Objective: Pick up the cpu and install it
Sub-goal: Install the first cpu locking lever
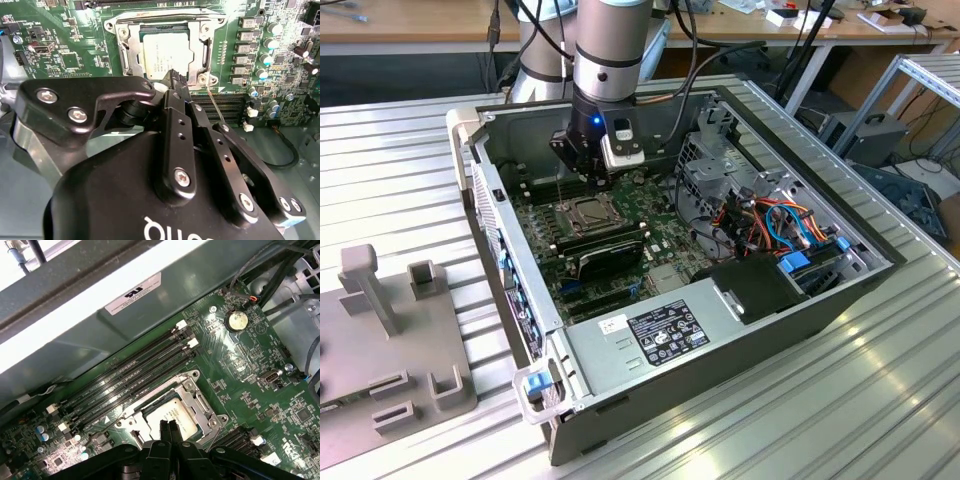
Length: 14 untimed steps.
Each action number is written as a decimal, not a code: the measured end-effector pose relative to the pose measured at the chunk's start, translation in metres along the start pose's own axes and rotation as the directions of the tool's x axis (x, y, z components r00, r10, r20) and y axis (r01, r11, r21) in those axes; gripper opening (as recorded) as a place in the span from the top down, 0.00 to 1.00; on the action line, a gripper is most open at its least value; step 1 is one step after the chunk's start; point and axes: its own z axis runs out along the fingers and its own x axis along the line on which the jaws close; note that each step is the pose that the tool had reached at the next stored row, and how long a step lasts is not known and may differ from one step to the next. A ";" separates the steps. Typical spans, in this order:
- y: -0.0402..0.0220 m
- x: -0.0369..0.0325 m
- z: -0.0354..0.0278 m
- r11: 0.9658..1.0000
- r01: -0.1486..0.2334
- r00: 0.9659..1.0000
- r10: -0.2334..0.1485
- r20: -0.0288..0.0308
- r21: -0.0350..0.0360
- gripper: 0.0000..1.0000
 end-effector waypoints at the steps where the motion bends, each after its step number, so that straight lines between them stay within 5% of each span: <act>1: 0.0000 0.0000 0.0000 1.000 0.000 1.000 0.000 0.000 0.000 0.89; 5: 0.0000 0.0000 0.0000 1.000 0.023 1.000 -0.023 -0.001 -0.001 0.89; 7: 0.0001 0.0001 0.0000 0.997 0.081 0.997 -0.081 -0.003 -0.002 0.89; 14: 0.0005 0.0003 0.0000 0.985 0.172 0.985 -0.172 -0.004 -0.002 0.89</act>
